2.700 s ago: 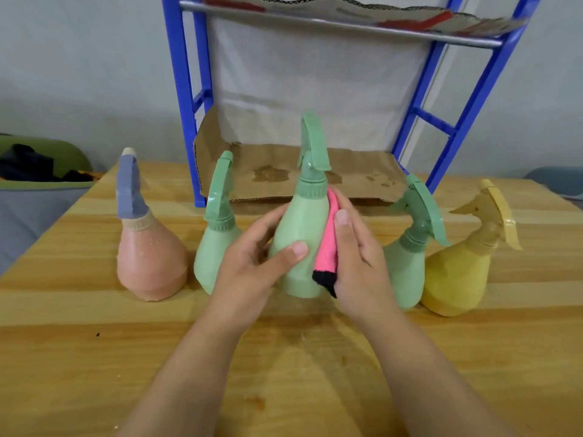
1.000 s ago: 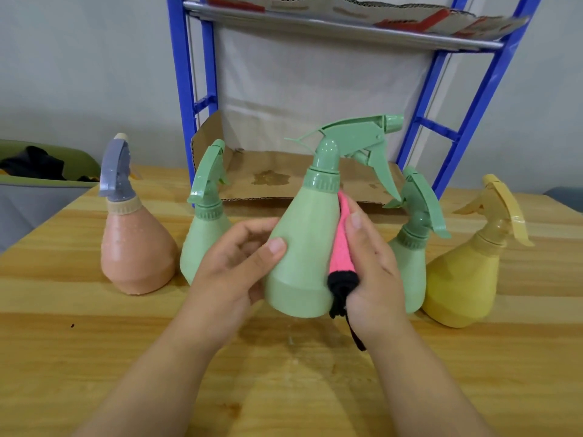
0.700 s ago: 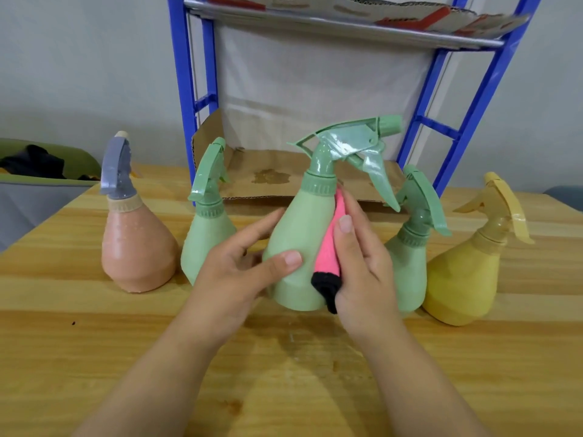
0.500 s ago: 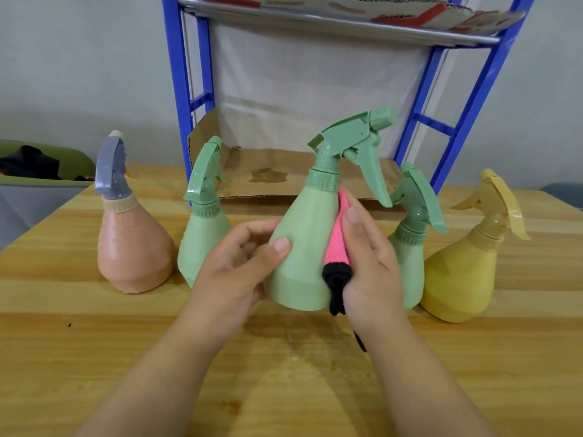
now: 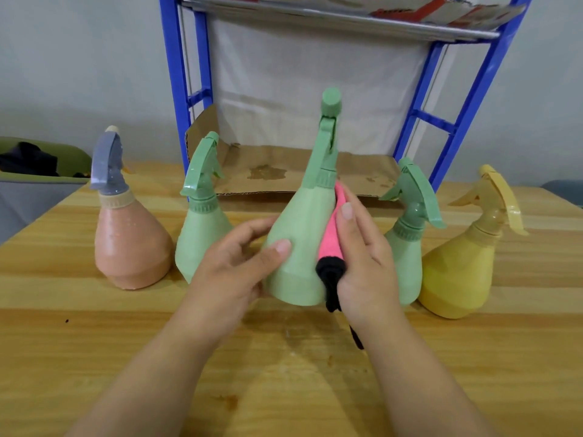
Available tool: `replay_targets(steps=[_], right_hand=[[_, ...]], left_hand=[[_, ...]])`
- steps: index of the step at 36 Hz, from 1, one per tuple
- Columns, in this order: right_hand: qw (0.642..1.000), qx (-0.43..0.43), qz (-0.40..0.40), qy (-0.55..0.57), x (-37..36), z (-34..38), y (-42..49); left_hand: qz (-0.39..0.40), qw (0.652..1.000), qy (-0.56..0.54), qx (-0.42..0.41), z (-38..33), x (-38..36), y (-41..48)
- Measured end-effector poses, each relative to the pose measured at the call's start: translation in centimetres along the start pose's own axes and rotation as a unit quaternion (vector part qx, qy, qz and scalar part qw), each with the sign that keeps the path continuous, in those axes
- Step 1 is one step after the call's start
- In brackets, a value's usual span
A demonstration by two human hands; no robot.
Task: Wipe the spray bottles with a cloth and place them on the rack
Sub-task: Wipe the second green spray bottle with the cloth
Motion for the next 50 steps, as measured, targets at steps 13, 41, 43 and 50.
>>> replay_targets(steps=[13, 41, 43, 50], right_hand=[[1.000, -0.008, 0.011, 0.016, 0.2, 0.3, 0.0], [0.997, 0.054, 0.016, -0.053, -0.5, 0.2, -0.3], [0.999, 0.047, 0.025, 0.000, -0.2, 0.6, -0.2], [0.999, 0.002, 0.022, 0.028, 0.2, 0.5, -0.1]], left_hand=[[-0.004, 1.000, -0.017, -0.005, -0.4, 0.2, -0.1], [0.009, 1.000, 0.005, -0.017, -0.4, 0.2, -0.1], [0.009, 1.000, -0.013, -0.013, -0.6, 0.4, -0.3], [0.044, 0.999, -0.004, -0.003, -0.6, -0.1, -0.6]])
Point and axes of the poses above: each hand's wrist, its own y-axis towards the middle knuckle, its own x-axis out of the back of the hand, z = x × y, the point moved 1 cm from there along y, towards the middle knuckle, and after that the axes turned 5 degrees about x, right-handed, at the moved point
